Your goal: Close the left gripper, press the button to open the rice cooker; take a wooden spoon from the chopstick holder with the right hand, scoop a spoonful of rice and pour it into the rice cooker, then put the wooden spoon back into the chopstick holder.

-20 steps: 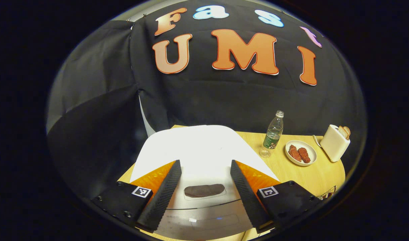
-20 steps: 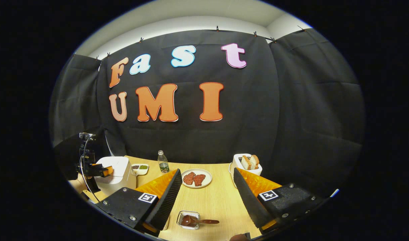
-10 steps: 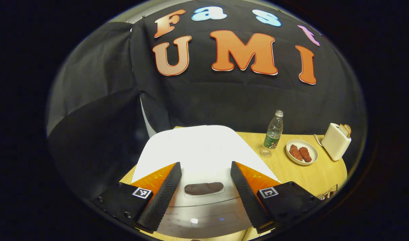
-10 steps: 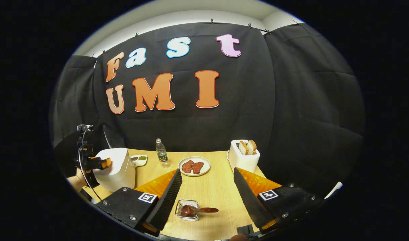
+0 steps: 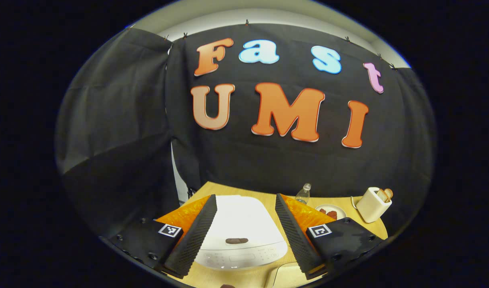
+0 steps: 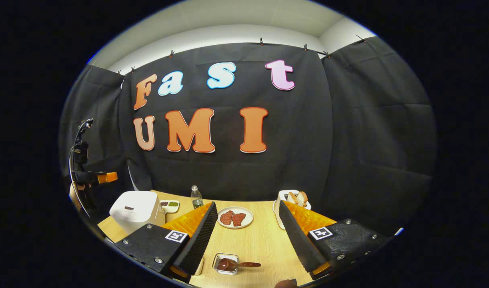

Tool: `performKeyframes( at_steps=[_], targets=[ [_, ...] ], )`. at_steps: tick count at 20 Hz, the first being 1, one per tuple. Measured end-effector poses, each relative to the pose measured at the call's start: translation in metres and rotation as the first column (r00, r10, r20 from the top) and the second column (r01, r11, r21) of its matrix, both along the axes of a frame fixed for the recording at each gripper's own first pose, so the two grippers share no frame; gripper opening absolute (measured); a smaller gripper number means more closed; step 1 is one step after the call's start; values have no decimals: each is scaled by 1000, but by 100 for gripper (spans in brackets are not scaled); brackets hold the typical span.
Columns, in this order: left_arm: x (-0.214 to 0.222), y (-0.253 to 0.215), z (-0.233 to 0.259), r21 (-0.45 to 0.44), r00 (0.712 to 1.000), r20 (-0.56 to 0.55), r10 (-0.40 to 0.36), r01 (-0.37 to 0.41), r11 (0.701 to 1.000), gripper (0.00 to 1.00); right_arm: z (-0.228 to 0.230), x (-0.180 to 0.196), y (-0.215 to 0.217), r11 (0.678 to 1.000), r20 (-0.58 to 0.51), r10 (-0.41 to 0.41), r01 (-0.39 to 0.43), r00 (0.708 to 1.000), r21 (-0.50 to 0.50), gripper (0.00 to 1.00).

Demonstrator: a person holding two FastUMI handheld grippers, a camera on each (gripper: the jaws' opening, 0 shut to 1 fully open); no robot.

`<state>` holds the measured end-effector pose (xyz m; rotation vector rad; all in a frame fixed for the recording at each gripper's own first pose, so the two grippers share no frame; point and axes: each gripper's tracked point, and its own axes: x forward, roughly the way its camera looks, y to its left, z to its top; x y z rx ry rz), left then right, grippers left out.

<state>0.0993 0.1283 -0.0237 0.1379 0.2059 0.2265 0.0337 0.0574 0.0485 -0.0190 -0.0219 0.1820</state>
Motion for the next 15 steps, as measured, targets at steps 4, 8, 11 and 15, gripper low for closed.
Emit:
performKeyframes(
  at_steps=[4,8,11,15],
  targets=[
    [-31,-19,82,71,994,110,-22,14,997,99,40,-4,11,999,73,33,-32,997,-4,95],
    [-55,-37,125,67,985,162,-66,56,996,99,79,-13,27,998,132,67,-67,989,0,95],
    [-68,-36,143,60,980,189,-66,56,997,99,110,-25,45,991,180,120,-127,976,28,95],
    [-80,-32,149,50,976,210,-54,45,998,99,124,-30,50,991,222,128,-135,967,18,100]
  ],
)
